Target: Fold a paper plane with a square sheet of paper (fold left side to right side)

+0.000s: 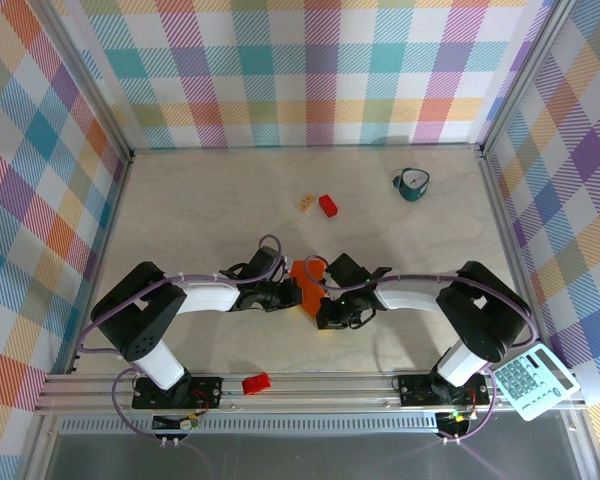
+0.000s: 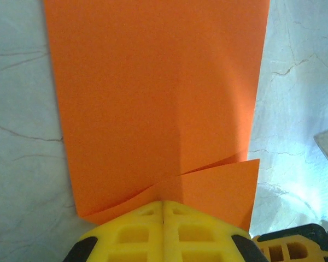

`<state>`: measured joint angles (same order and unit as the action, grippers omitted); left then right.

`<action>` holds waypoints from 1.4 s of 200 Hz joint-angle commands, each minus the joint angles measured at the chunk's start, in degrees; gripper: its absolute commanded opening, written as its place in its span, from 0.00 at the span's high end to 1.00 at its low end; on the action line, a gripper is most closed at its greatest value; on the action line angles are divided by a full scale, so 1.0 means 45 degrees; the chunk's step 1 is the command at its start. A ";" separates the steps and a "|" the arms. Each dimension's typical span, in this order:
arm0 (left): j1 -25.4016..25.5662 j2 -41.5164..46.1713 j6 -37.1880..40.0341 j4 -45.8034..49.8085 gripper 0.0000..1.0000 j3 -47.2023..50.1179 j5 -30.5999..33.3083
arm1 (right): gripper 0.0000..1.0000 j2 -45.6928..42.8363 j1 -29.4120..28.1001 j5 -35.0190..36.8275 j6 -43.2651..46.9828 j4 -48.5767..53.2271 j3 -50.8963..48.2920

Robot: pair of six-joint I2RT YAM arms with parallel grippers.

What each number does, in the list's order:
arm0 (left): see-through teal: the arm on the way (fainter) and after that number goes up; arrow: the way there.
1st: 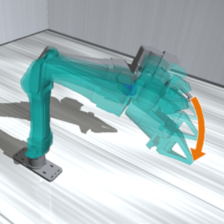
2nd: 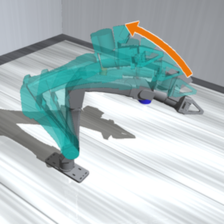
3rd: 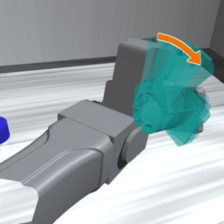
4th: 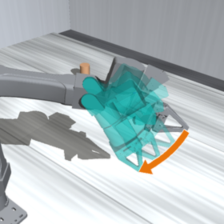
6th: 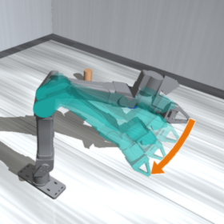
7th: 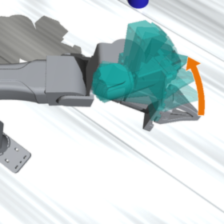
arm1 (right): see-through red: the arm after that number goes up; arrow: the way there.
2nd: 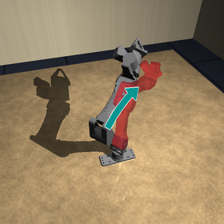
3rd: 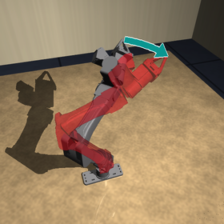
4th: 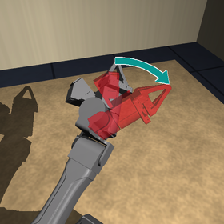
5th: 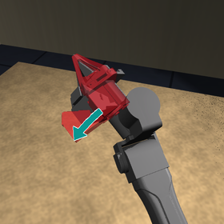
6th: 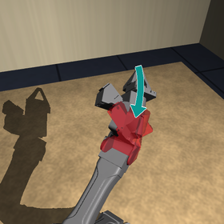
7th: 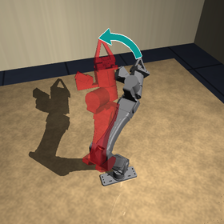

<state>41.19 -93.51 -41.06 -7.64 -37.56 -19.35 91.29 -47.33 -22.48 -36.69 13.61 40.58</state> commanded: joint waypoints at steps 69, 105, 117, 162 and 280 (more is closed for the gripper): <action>0.0095 0.0717 -0.0923 0.0427 0.82 0.0157 0.1059 | 0.77 -0.2301 0.1138 0.0365 0.1261 0.1455 0.0299; -0.0677 0.1751 -0.0205 0.0612 0.65 0.0028 0.1425 | 0.55 -0.2306 0.1762 0.0541 0.2156 0.0043 0.0344; -0.1055 0.2048 0.0079 0.0663 0.62 0.0027 0.1412 | 0.51 -0.2074 0.1805 0.0360 0.2513 -0.0406 0.0462; -0.1951 0.2987 0.1028 0.0970 0.55 0.0119 0.1800 | 0.47 -0.0485 0.1807 -0.0321 0.3182 -0.1178 0.1330; -0.2956 0.1551 0.1496 0.0441 0.54 -0.0369 0.0135 | 0.71 -0.0080 0.1807 0.0180 0.3110 -0.1139 0.1475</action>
<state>29.36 -83.70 -35.92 -4.62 -37.39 -15.03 93.23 -39.33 -22.94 -23.51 8.43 46.74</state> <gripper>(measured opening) 0.463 0.328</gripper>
